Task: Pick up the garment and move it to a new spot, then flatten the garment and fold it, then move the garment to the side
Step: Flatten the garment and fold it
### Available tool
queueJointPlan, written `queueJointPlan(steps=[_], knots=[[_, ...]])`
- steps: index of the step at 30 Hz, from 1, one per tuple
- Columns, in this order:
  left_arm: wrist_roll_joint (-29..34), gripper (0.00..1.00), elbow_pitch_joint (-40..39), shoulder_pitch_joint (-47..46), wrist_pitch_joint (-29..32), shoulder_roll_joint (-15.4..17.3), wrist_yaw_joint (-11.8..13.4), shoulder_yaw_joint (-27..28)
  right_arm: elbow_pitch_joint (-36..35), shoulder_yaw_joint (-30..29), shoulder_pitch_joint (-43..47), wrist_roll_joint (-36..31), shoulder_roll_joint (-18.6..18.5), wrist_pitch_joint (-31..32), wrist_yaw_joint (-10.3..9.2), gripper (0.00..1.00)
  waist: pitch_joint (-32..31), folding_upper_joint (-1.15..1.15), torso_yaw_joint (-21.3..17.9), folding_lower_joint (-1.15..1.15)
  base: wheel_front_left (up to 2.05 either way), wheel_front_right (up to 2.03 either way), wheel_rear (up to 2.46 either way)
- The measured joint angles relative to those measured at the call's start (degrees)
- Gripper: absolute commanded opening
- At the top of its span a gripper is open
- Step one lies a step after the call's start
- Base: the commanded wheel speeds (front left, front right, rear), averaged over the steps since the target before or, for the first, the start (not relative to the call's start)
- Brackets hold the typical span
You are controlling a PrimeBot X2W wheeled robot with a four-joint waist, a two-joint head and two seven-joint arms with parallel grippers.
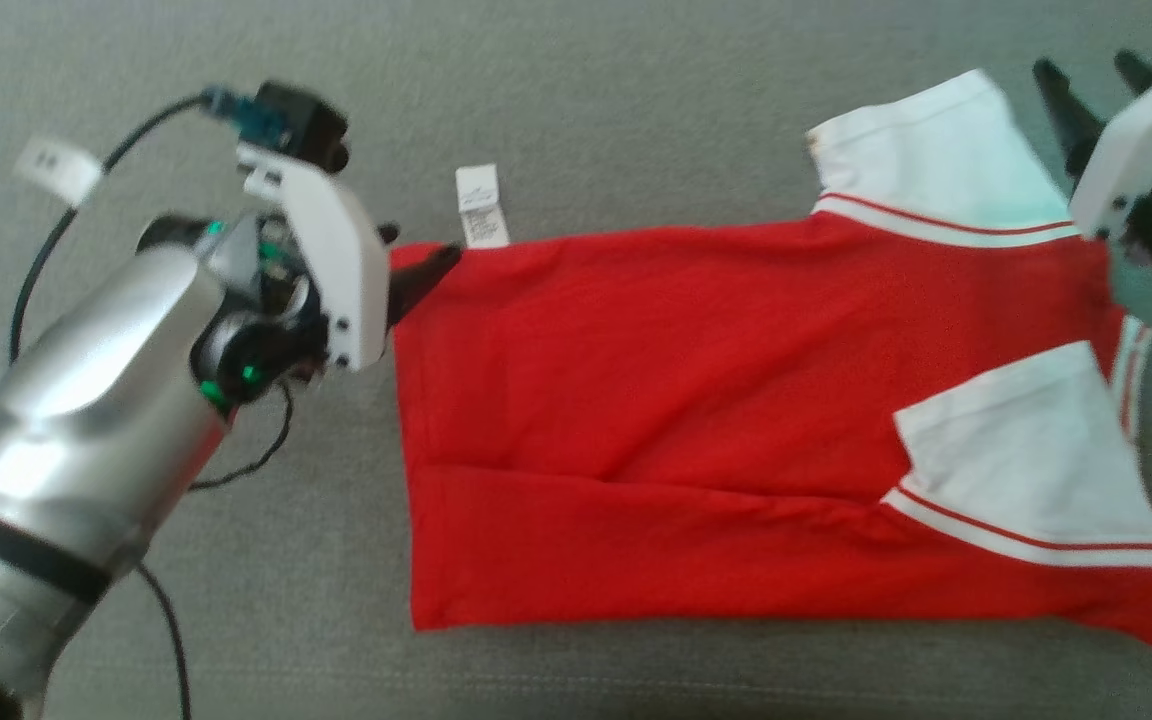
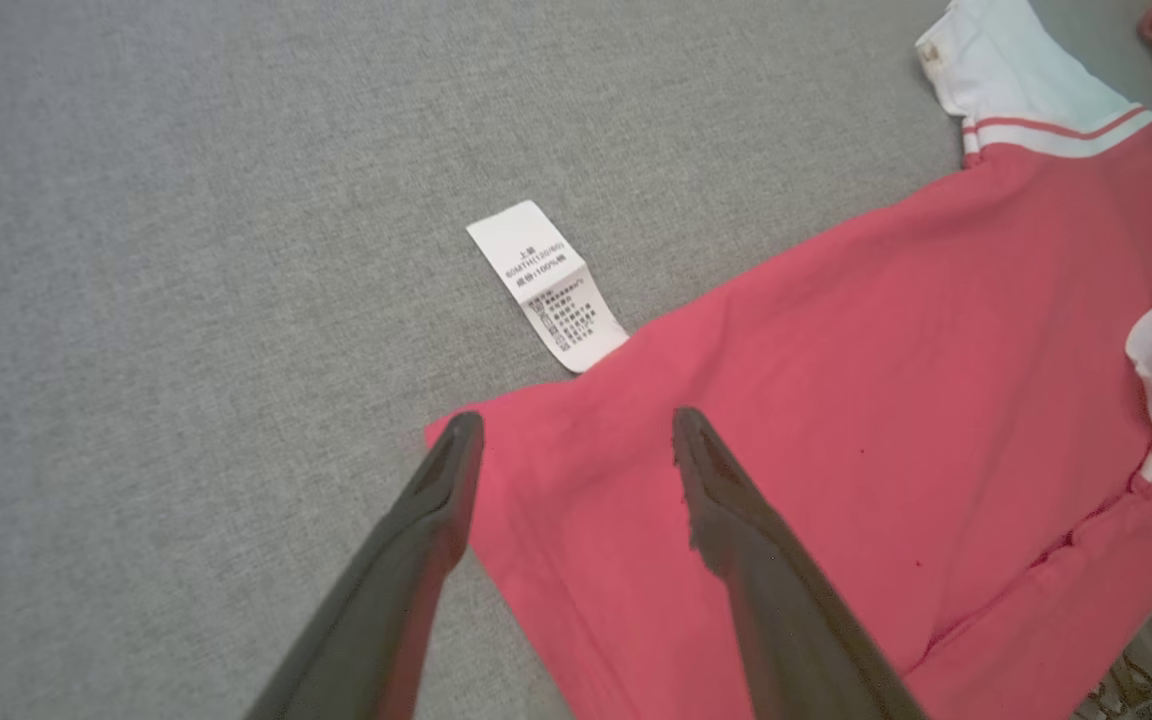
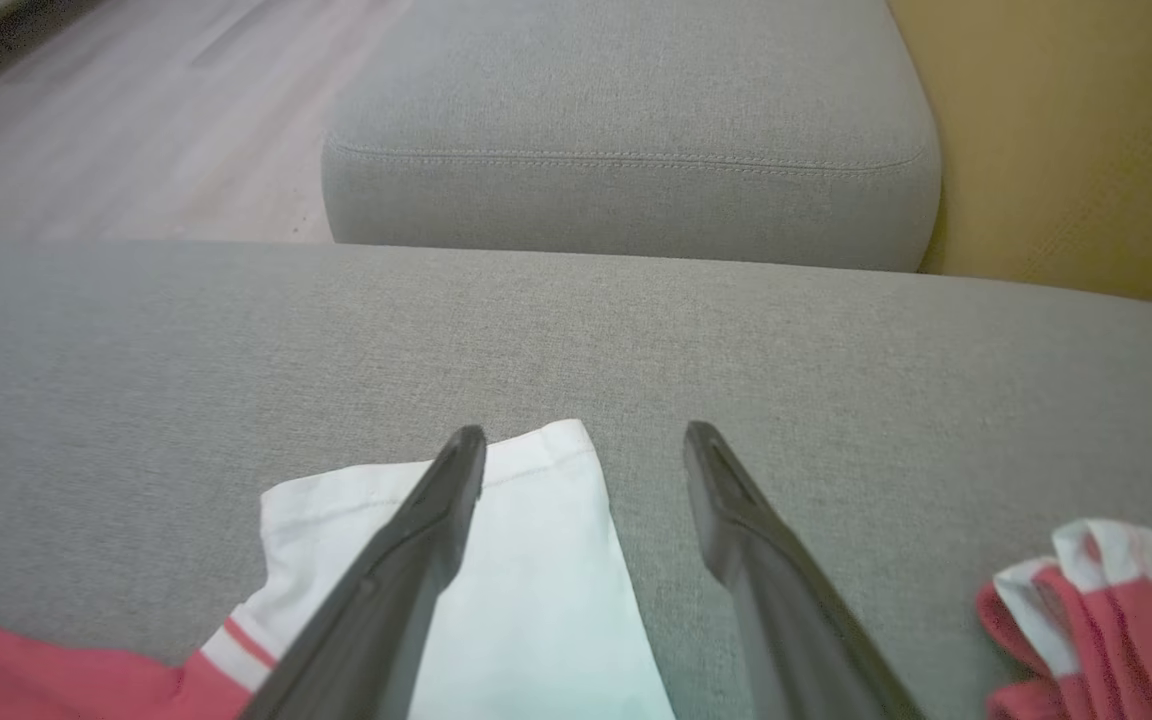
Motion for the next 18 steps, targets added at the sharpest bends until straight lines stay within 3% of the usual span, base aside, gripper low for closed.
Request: queueJointPlan(steps=[5,11,18], knots=[[-0.02,1.00,1.03,-3.09,2.02,-2.18,-1.98,-0.99,6.71,7.66,-6.17,4.33,-3.14,-1.83,0.00,1.00,3.24,0.00,2.45,0.00,0.00,0.00,0.00],[-0.02,1.00,1.38,-3.50,2.98,-2.44,-2.52,-1.42,13.27,13.93,-9.85,8.68,-4.23,-2.35,0.00,1.00,6.09,0.00,4.58,-0.01,0.00,0.00,0.00],[-0.03,1.00,1.44,-5.77,3.41,-3.36,-2.96,-1.56,19.48,18.00,-14.00,11.65,-5.39,-4.30,0.00,1.00,8.24,0.00,5.80,-0.01,0.00,0.00,0.00]])
